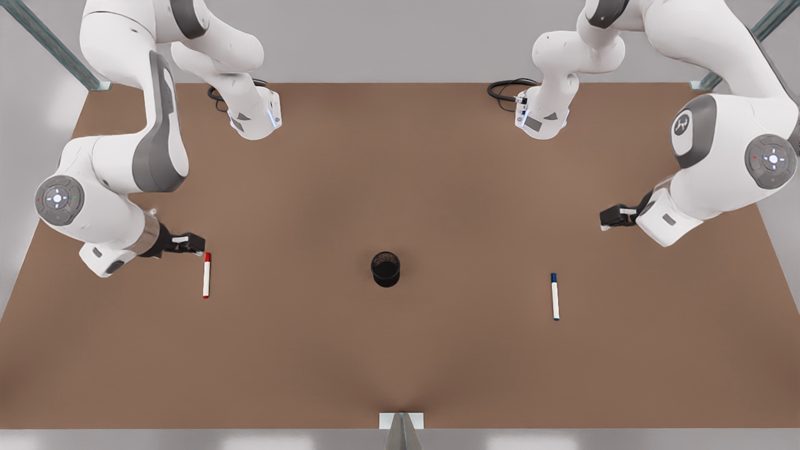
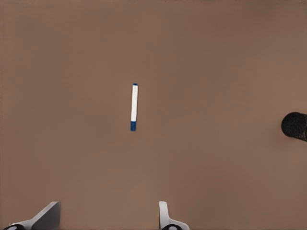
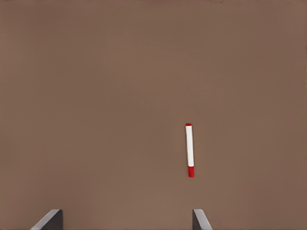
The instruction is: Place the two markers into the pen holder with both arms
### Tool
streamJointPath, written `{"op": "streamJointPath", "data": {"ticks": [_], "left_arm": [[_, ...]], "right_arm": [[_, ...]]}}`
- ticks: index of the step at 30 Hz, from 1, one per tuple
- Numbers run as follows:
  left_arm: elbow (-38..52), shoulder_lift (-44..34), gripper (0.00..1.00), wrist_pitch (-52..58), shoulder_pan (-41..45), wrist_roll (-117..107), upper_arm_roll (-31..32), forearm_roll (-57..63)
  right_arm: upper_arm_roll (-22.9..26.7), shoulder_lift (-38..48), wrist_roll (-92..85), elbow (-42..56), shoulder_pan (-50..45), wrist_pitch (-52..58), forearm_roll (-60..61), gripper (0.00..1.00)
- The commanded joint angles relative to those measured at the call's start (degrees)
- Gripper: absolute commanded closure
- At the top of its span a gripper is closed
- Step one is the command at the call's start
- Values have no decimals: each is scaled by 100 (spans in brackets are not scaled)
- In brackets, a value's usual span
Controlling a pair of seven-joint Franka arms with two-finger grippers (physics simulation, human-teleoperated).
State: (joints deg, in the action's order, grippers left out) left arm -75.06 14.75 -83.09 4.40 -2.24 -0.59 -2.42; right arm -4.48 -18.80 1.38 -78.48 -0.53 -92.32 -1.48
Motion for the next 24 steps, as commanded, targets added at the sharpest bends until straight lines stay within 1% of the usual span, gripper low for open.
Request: {"op": "streamJointPath", "data": {"ticks": [1,2,3,5,7,8,9,10,14,17,20,21,22,24], "left_arm": [[-18,72,0,-516,0,320,6,66],[52,299,0,-550,17,294,6,75],[61,624,0,-1094,79,215,-2,49],[0,1671,0,-2571,88,-277,-2,13],[-9,2313,0,-3521,88,-286,-2,13],[-114,2507,0,-3934,97,-312,-2,5],[-386,2507,0,-4338,105,-470,-2,-13],[-870,2507,0,-5015,97,-603,6,-48],[-1108,2682,0,-5323,79,-559,6,-118],[-1134,2955,0,-5596,88,-506,6,-57],[-1134,3104,1,-5596,88,-321,-2,-57],[-1143,3139,3,-5604,88,-286,-2,-48],[-1134,3175,5,-5605,79,-277,-2,-48],[-1134,3218,10,-5640,79,-233,-2,-57]], "right_arm": [[0,-10,108,-9,18,-550,-1,0],[0,-27,108,-9,18,-559,-1,0],[0,-45,117,-9,18,-612,-1,0],[0,-124,117,-18,45,-673,8,0],[0,-335,134,-97,45,-1016,8,0],[0,-467,152,-123,62,-1139,16,0],[-9,-546,152,-185,115,-1271,16,0],[-27,-599,117,-439,211,-1596,16,0],[-44,-669,73,-1301,502,-2405,34,0],[-80,-1143,-103,-1301,765,-2783,34,0],[-71,-1469,-173,-1249,897,-2897,16,0],[-71,-1513,-165,-1169,915,-2897,-1,0],[-44,-1759,-182,-950,923,-2906,-36,0],[-27,-1970,-173,-923,932,-2985,-151,0]]}}
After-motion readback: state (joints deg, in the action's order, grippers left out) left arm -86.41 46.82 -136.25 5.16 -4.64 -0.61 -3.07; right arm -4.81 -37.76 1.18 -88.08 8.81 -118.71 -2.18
